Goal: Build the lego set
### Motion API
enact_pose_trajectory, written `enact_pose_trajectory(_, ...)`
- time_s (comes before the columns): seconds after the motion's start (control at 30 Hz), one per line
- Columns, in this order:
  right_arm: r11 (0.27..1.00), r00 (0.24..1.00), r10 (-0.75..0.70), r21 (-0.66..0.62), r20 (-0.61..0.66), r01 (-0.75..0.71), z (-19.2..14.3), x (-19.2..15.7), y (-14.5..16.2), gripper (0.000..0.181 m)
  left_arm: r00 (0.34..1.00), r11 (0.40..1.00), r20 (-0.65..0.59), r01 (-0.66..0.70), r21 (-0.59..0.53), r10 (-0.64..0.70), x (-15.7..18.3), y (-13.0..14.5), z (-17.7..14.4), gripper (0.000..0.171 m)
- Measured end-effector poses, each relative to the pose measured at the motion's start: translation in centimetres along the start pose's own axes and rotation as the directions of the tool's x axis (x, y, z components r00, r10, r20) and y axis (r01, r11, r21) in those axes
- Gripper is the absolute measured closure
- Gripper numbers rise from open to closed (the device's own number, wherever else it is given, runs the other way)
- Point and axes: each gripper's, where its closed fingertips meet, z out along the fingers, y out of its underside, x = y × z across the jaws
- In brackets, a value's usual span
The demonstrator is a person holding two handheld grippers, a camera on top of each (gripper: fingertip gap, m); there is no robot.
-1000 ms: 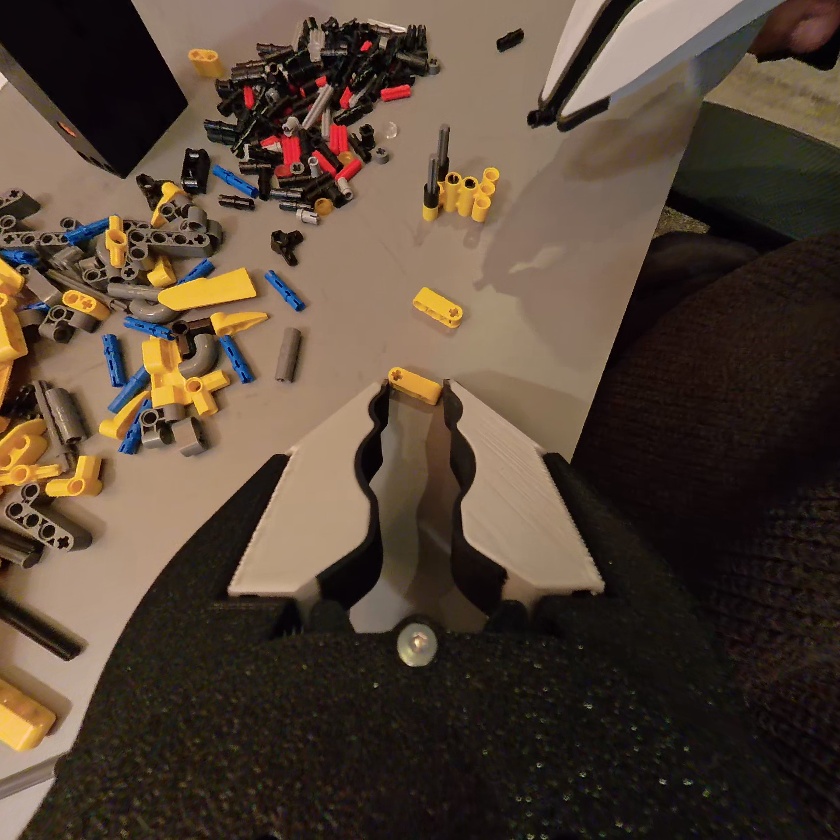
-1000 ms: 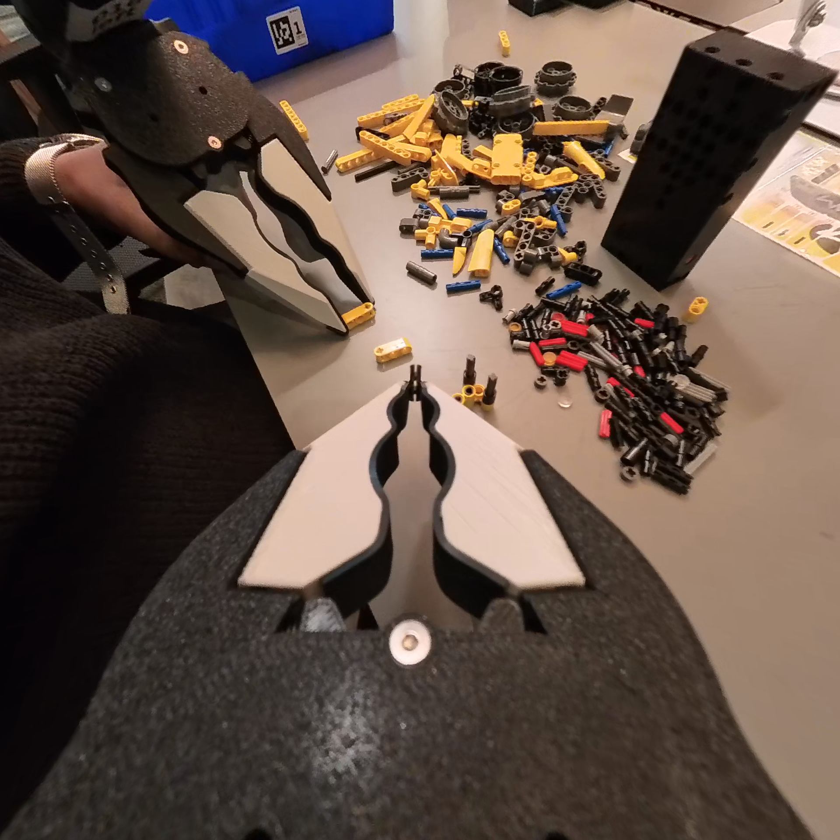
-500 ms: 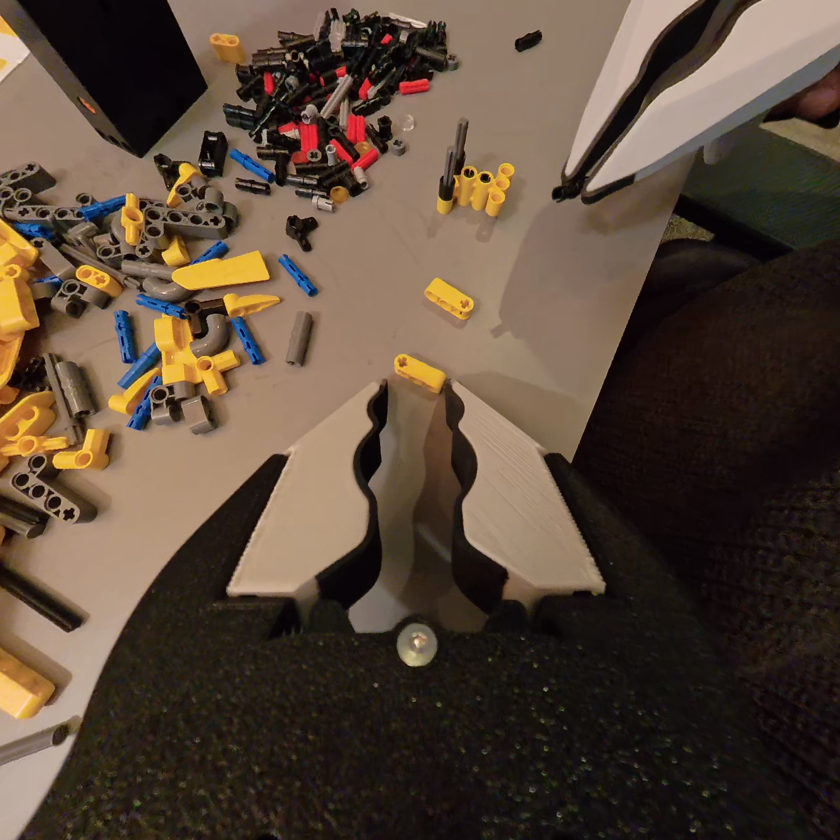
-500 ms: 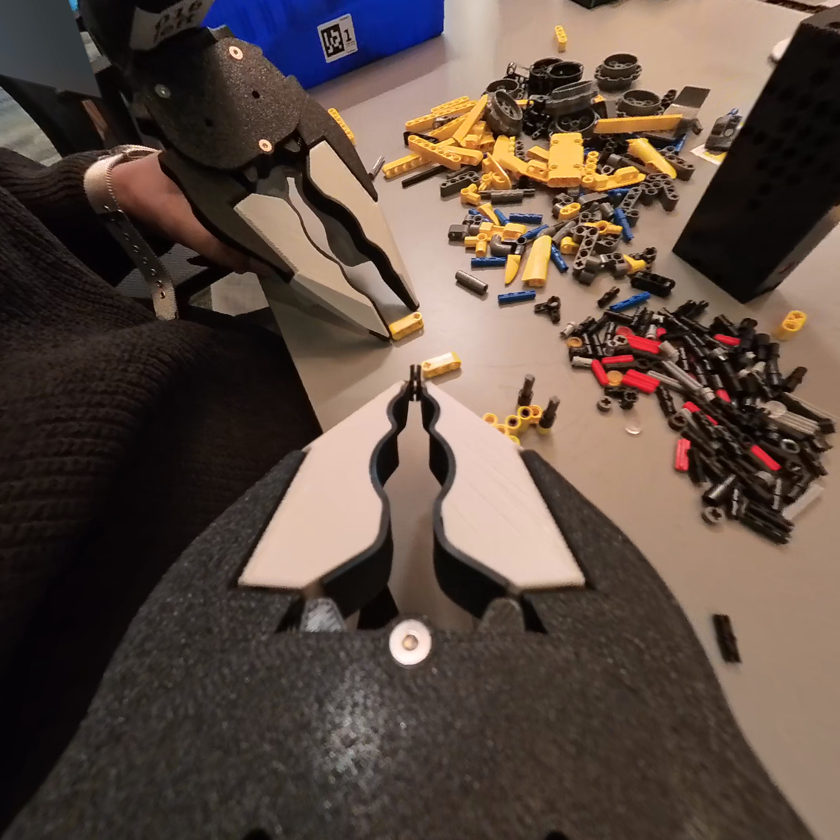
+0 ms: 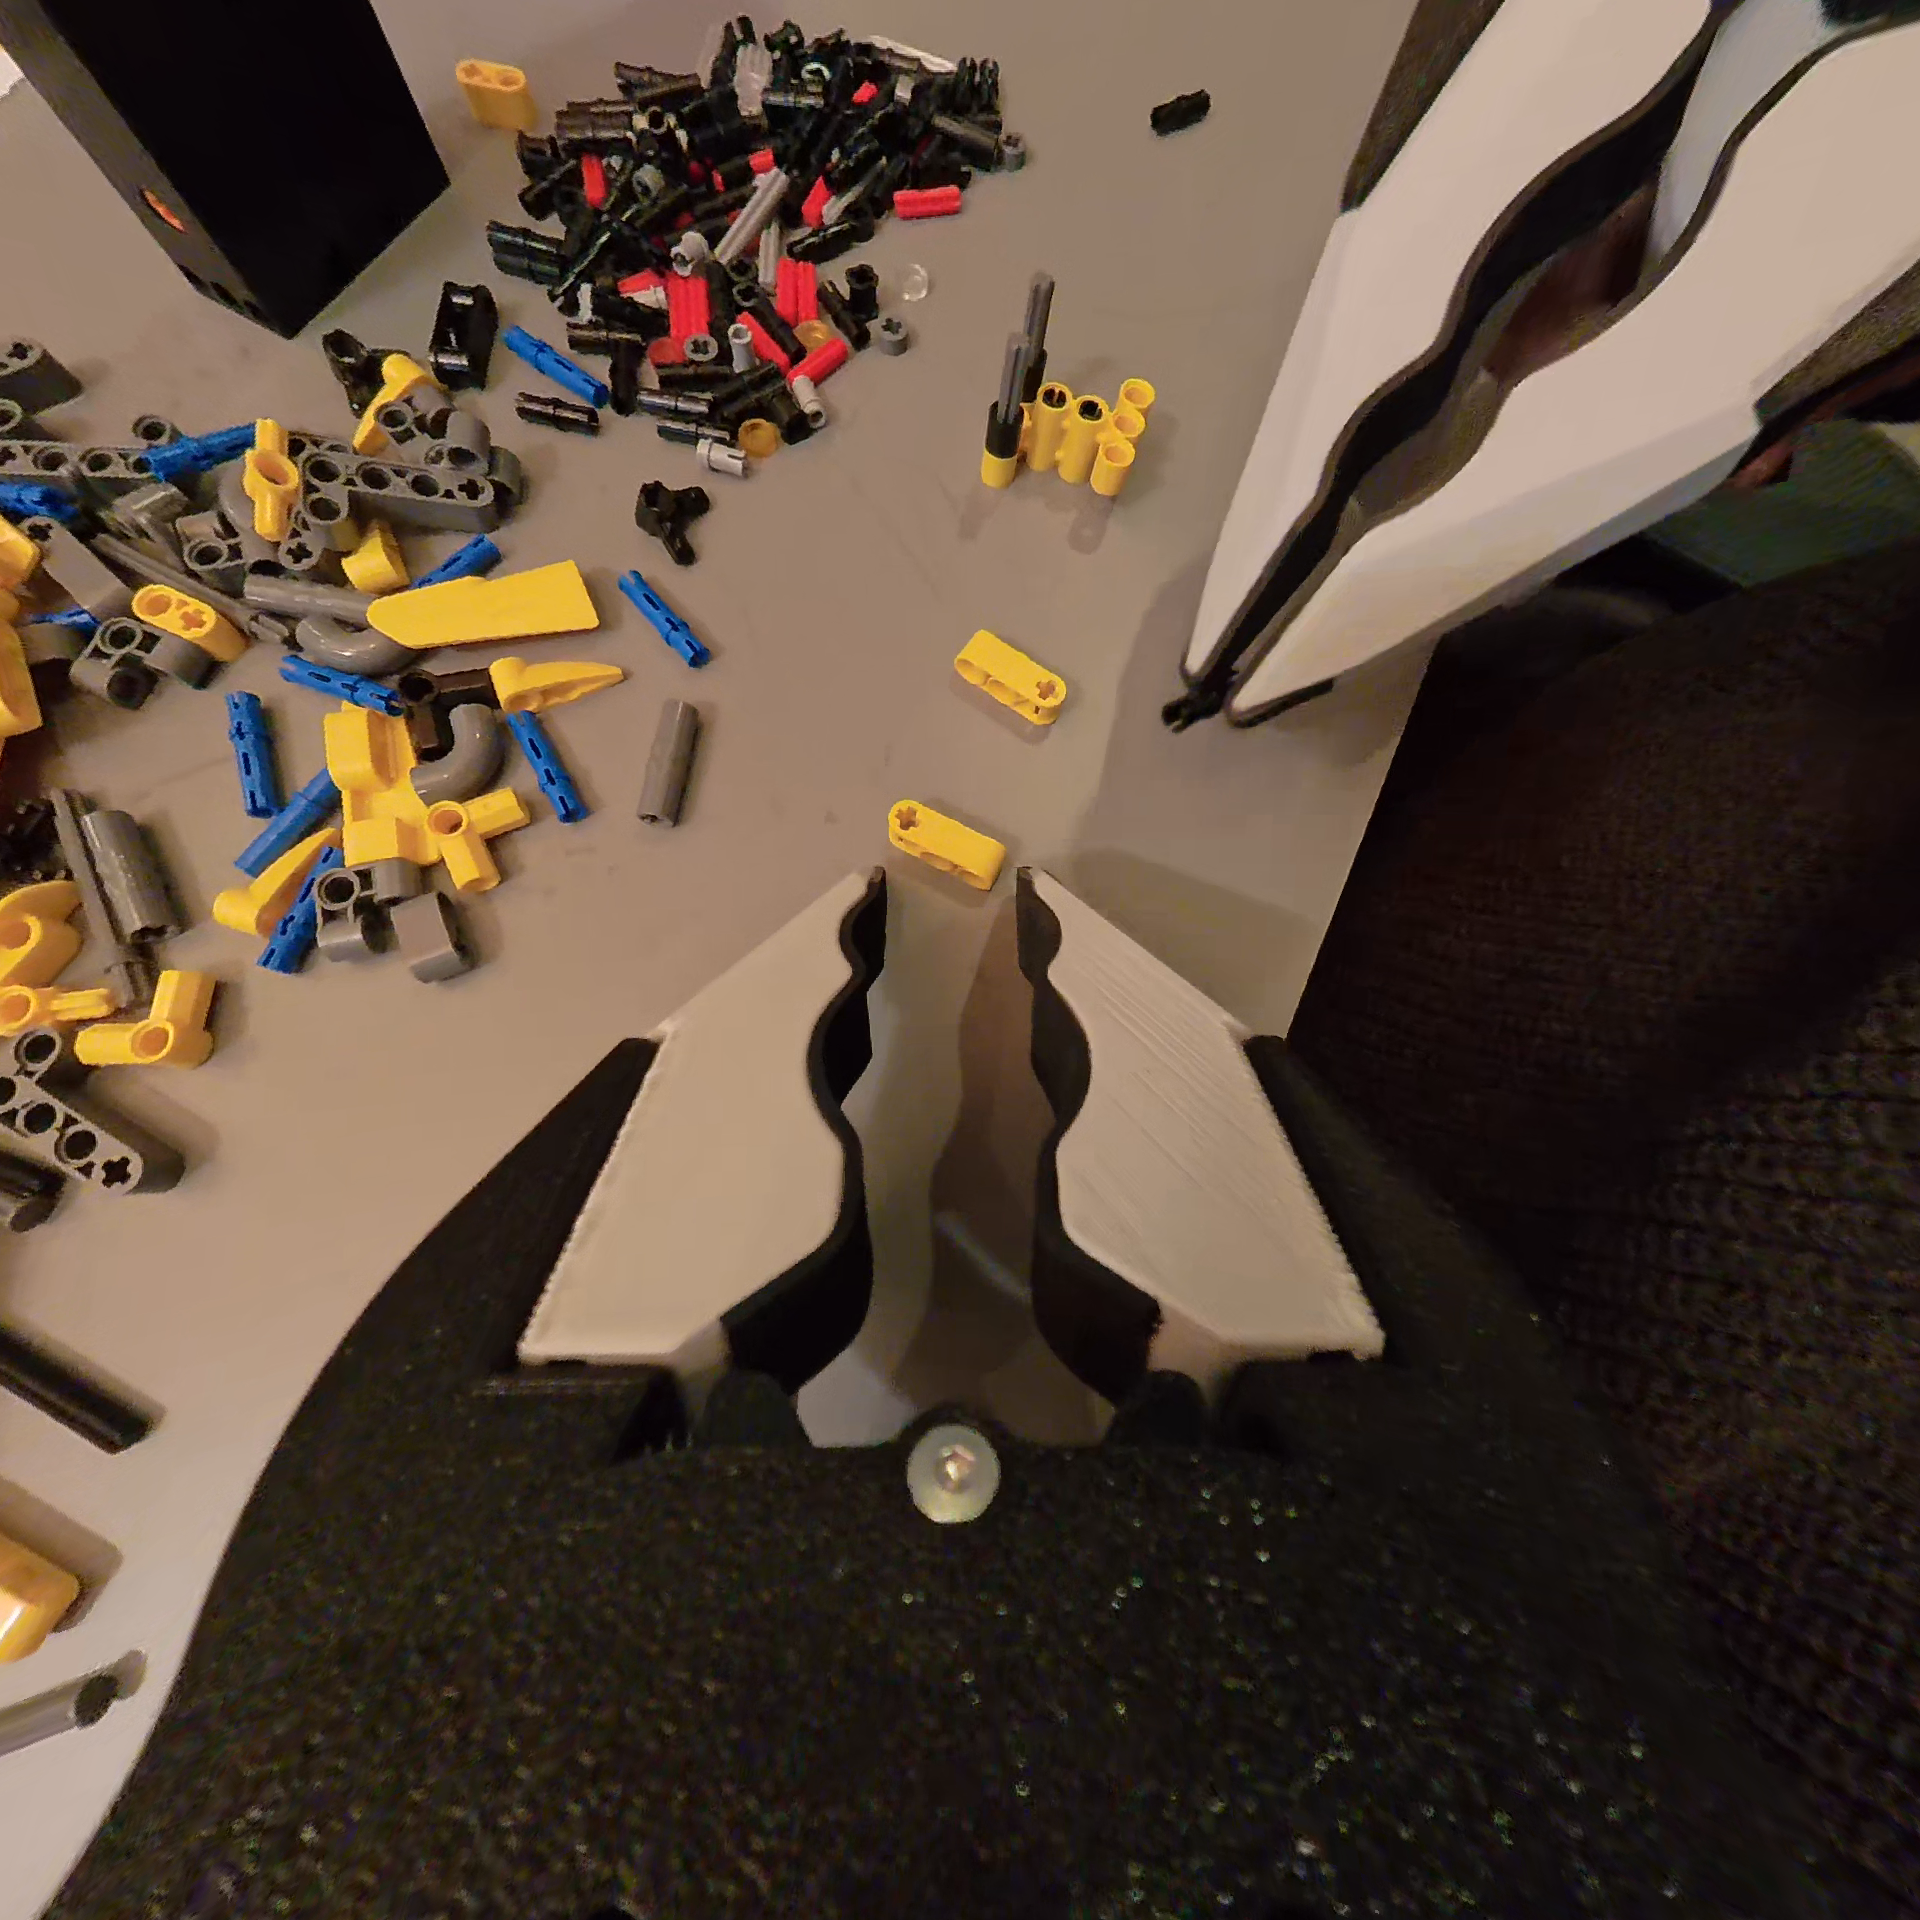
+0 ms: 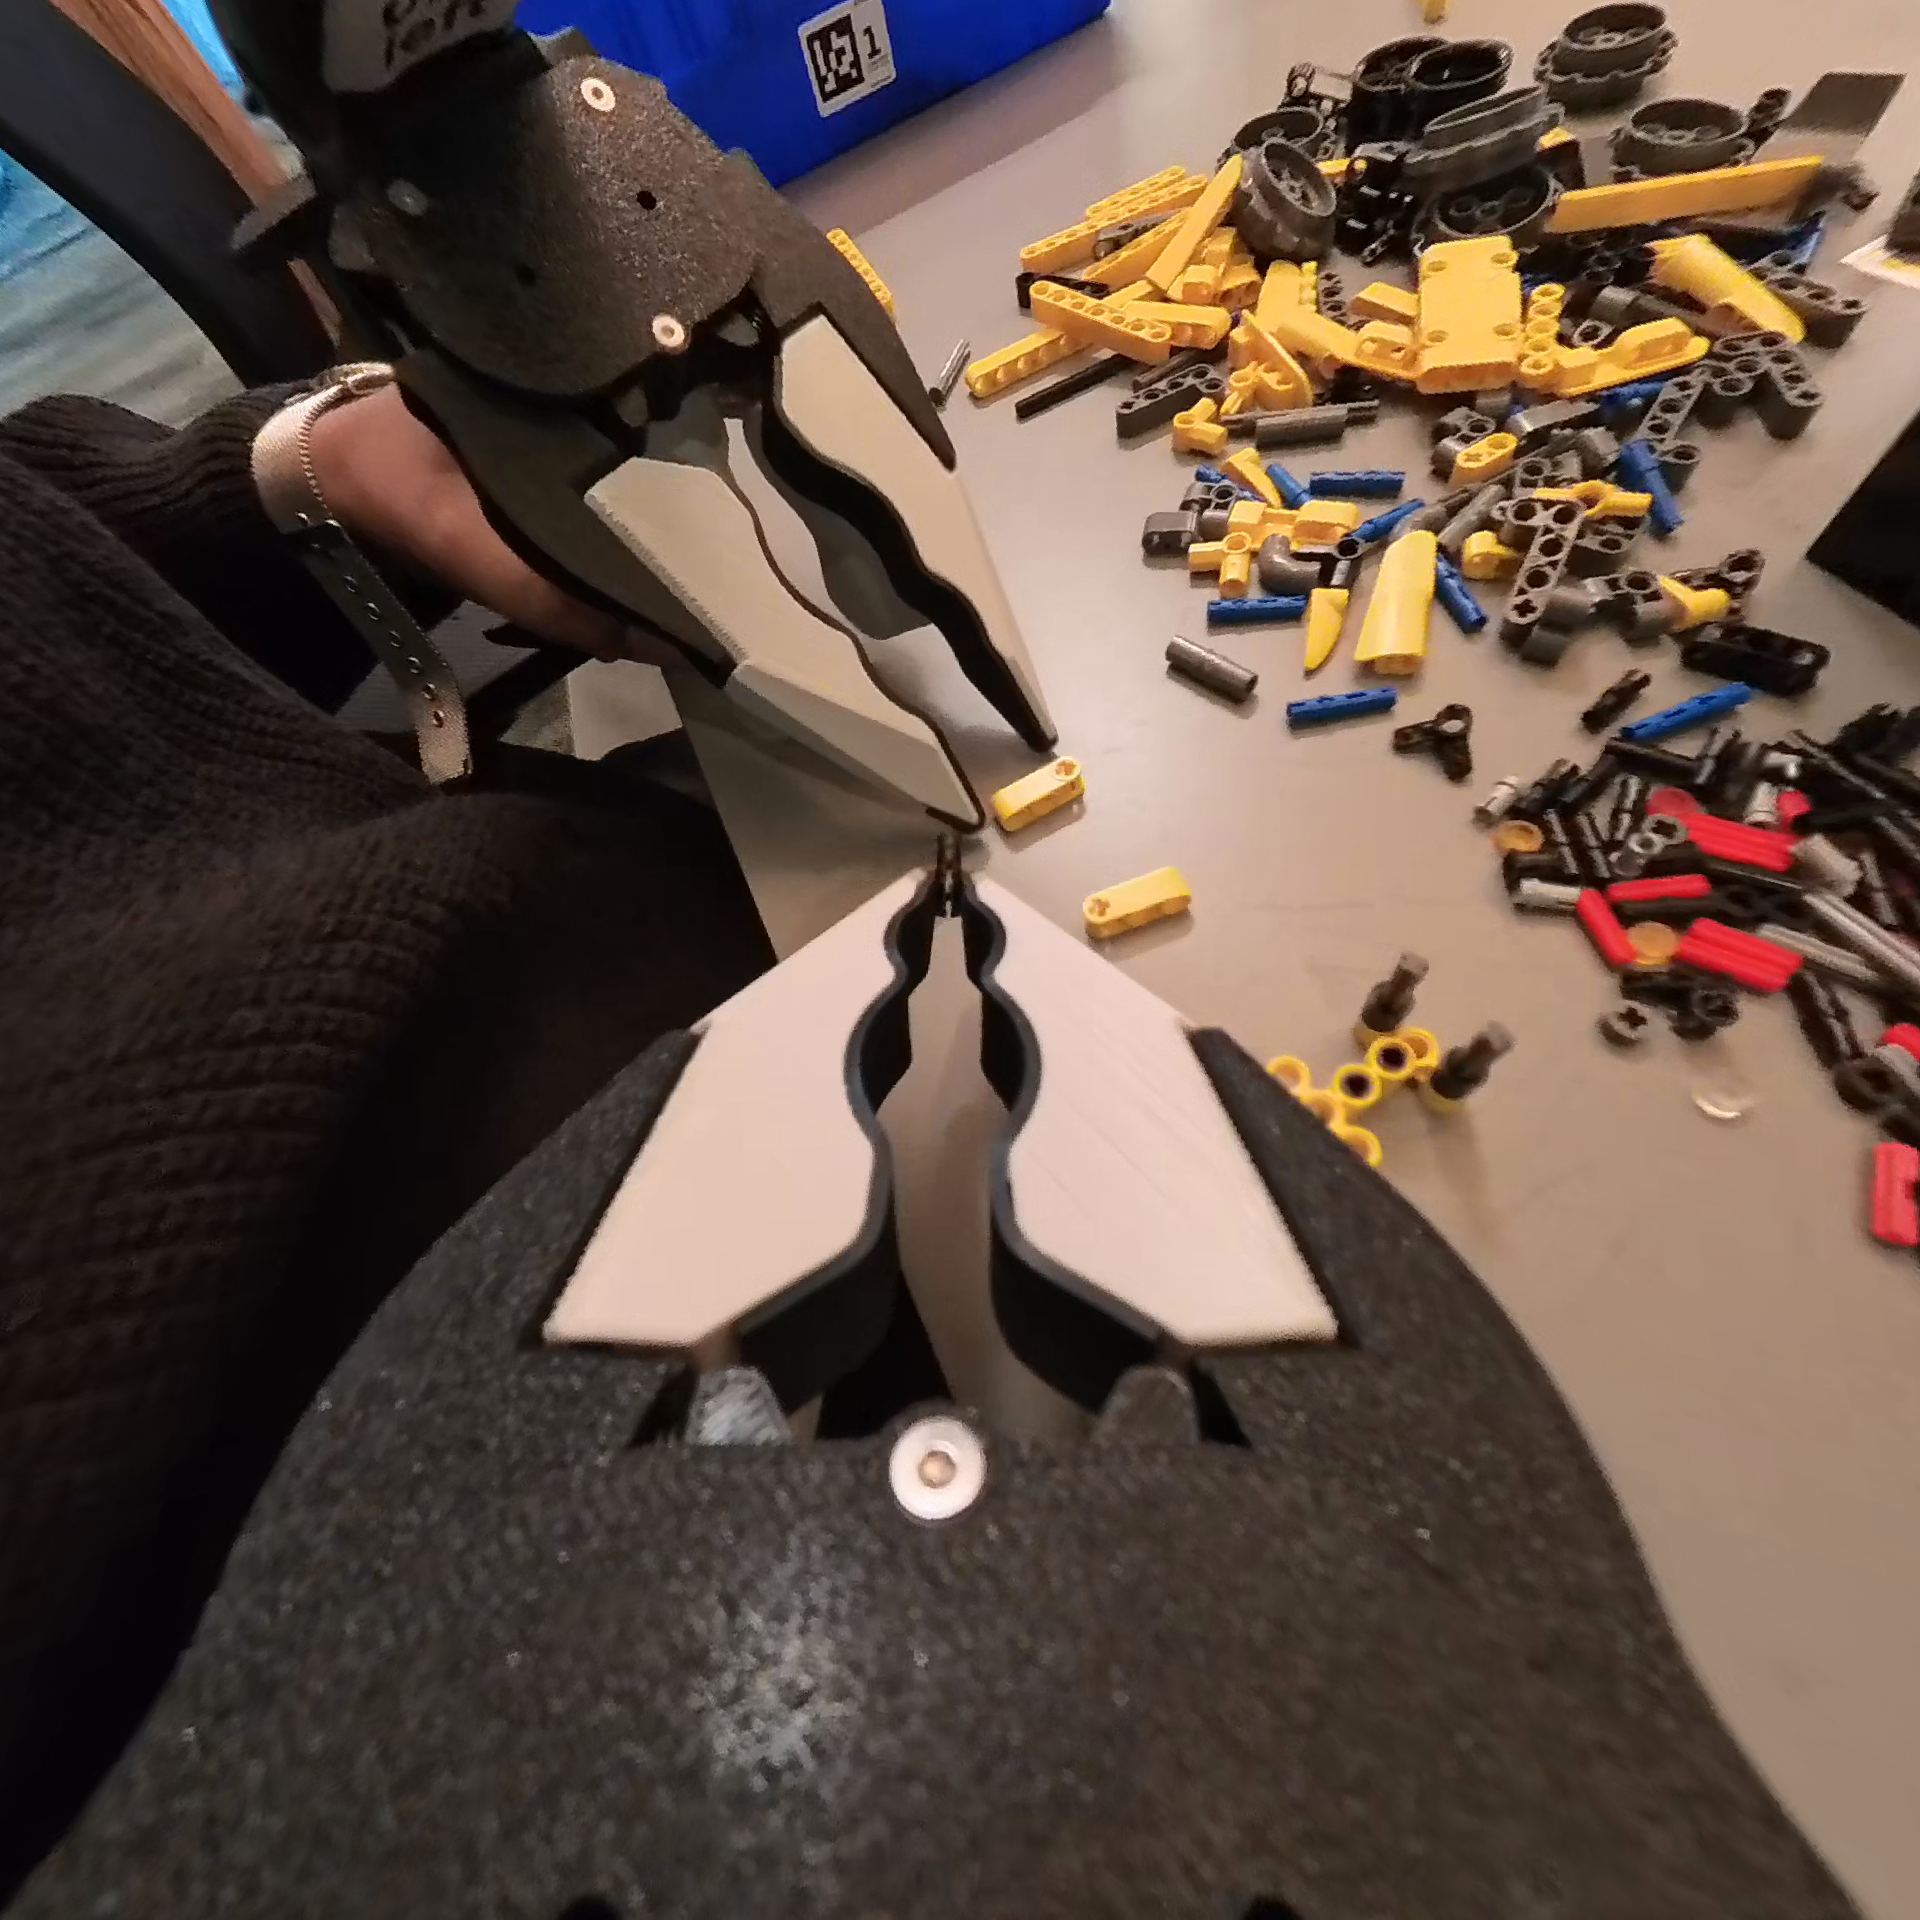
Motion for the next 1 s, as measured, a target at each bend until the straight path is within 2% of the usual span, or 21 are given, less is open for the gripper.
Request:
enact_pose_trajectory(0.37,0.990,0.989,-0.090,-0.123,-0.118,0.075,2.4,1.7,0.7,0.177,0.999,1.000,-0.032,-0.002,0.001,0.002,0.3,-0.6,0.7,0.148)
enact_pose_trajectory(0.47,0.989,0.990,-0.076,-0.137,-0.118,0.059,2.6,1.7,0.8,0.177,0.999,1.000,-0.041,0.007,0.008,-0.006,0.3,-0.6,0.4,0.149)
enact_pose_trajectory(0.57,0.987,0.990,-0.073,-0.149,-0.119,0.055,2.9,1.7,0.9,0.177,0.999,1.000,-0.049,0.018,0.012,-0.017,0.2,-0.6,0.3,0.159)
enact_pose_trajectory(0.73,0.982,0.985,-0.084,-0.179,-0.149,0.057,3.4,2.2,1.4,0.177,0.998,1.000,-0.060,0.029,0.009,-0.029,0.2,-0.6,0.4,0.159)
enact_pose_trajectory(0.77,0.982,0.985,-0.081,-0.180,-0.150,0.053,3.4,2.2,1.3,0.177,0.998,1.000,-0.059,0.028,0.006,-0.028,0.2,-0.5,0.4,0.164)
enact_pose_trajectory(1.0,0.984,0.986,-0.062,-0.173,-0.152,0.035,3.5,2.2,1.2,0.177,0.998,1.000,-0.051,0.027,0.004,-0.027,0.2,-0.5,0.4,0.164)
